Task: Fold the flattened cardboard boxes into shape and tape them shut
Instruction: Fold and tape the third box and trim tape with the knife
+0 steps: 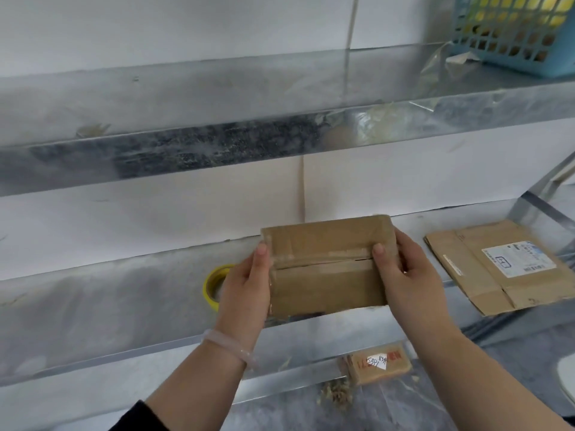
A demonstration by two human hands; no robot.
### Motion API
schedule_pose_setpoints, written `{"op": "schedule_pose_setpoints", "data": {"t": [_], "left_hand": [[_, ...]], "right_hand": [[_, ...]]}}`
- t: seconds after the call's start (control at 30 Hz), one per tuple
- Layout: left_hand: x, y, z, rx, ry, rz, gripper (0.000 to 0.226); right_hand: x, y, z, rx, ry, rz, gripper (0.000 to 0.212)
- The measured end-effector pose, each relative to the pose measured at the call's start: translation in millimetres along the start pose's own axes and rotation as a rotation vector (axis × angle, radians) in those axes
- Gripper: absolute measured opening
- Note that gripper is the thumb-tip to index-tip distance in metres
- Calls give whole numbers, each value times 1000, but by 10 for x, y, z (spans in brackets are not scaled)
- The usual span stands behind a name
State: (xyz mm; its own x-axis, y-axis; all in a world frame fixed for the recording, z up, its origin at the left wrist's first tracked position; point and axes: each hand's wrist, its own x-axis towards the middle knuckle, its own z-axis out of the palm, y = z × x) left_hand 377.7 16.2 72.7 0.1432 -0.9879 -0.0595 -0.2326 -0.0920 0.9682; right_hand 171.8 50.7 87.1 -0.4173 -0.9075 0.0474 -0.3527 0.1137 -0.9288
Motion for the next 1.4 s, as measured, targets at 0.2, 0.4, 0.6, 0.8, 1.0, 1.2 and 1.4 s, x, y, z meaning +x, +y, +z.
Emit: {"op": "schedule_pose_setpoints", "data": {"t": [0.2, 0.4, 0.6, 0.8, 1.0, 1.2, 1.4], "left_hand": [[228, 211, 14, 37, -146, -53, 25], [477, 96, 2, 229, -113, -56, 49], [361, -164, 17, 881, -266, 505, 69], [457, -107, 133, 1125, -306, 617, 73], [535, -95, 101, 1193, -381, 647, 73], [599, -131, 81, 1138, -406, 697, 90], [699, -332, 44, 1095, -427, 776, 80]], "right_hand": [[496, -246, -14, -322, -170, 42, 42], [690, -286, 103, -376, -318, 24, 62], [682, -177, 293, -861, -327, -322, 55], [757, 14, 258, -1022, -581, -454, 77], [818, -38, 303, -1044, -726, -678, 80], [717, 62, 313, -1122, -625, -690, 90], [722, 219, 342, -1084, -555, -725, 79]]}}
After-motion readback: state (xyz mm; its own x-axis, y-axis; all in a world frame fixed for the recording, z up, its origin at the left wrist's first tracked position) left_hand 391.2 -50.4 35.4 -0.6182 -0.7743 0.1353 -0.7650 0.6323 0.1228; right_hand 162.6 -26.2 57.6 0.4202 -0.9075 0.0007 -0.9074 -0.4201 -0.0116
